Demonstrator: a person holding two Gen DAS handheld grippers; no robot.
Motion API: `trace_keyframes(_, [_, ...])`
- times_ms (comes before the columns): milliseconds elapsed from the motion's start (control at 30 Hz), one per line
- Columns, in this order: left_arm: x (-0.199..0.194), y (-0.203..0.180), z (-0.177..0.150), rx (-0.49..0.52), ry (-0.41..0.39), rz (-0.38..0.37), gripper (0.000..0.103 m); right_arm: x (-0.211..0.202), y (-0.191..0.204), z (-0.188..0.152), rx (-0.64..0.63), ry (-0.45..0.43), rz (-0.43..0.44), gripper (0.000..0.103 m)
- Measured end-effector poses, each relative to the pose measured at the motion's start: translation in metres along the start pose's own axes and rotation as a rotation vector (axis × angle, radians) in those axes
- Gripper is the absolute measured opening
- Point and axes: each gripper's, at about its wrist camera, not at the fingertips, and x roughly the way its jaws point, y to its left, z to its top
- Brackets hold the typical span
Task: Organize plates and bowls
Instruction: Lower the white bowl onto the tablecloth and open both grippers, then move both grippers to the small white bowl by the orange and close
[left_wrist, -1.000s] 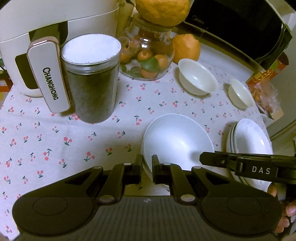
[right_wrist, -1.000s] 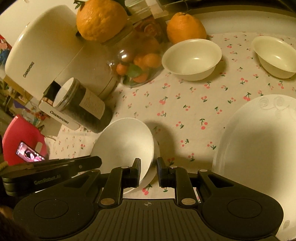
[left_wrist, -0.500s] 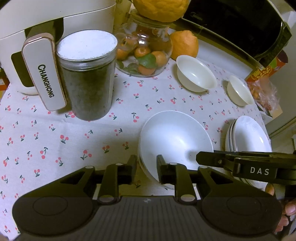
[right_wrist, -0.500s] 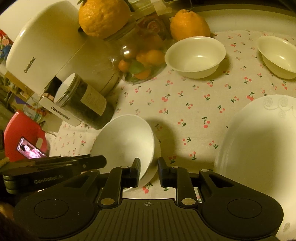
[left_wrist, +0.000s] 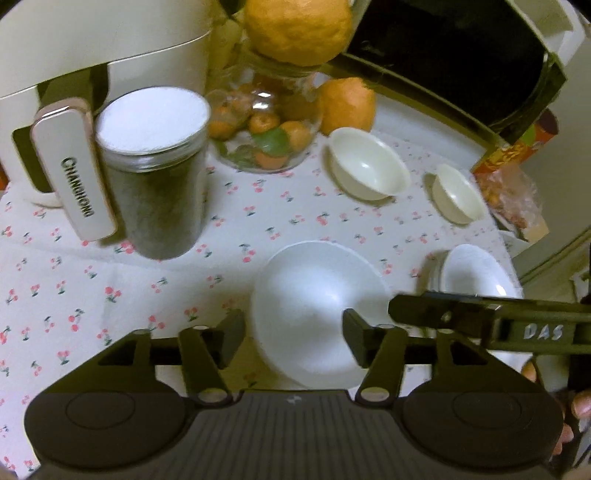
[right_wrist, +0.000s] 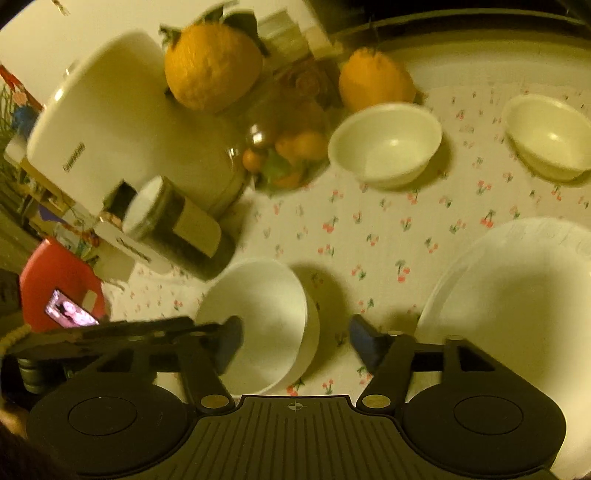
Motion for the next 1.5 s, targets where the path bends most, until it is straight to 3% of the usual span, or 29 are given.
trace_keyframes(267, [-0.002, -0.019, 0.007, 0.010, -0.053, -0.012, 0.096, -0.029, -0.020, 0.015, 0.038, -0.101, -0.027, 0.088])
trace_keyframes(400, [0.002, -0.027, 0.012, -0.002, -0.084, 0.006, 0.102, -0.042, -0.036, 0.023, 0.091, -0.151, -0.044, 0.094])
trace_keyframes(700, [0.021, -0.046, 0.024, -0.034, -0.136, 0.057, 0.102, -0.059, -0.076, 0.034, 0.197, -0.234, -0.094, 0.095])
trace_keyframes(833, [0.032, -0.048, 0.033, -0.056, -0.195, 0.102, 0.102, -0.062, -0.091, 0.040, 0.218, -0.266, -0.100, 0.095])
trace_keyframes(1033, [0.051, -0.049, 0.047, -0.081, -0.217, 0.134, 0.102, -0.057, -0.110, 0.050, 0.276, -0.295, -0.089, 0.095])
trace_keyframes(1233, [0.065, -0.050, 0.060, -0.135, -0.266, 0.123, 0.102, -0.042, -0.118, 0.061, 0.284, -0.300, -0.075, 0.095])
trace_keyframes(1500, [0.083, -0.052, 0.072, -0.169, -0.293, 0.062, 0.088, -0.010, -0.119, 0.072, 0.376, -0.333, 0.038, 0.095])
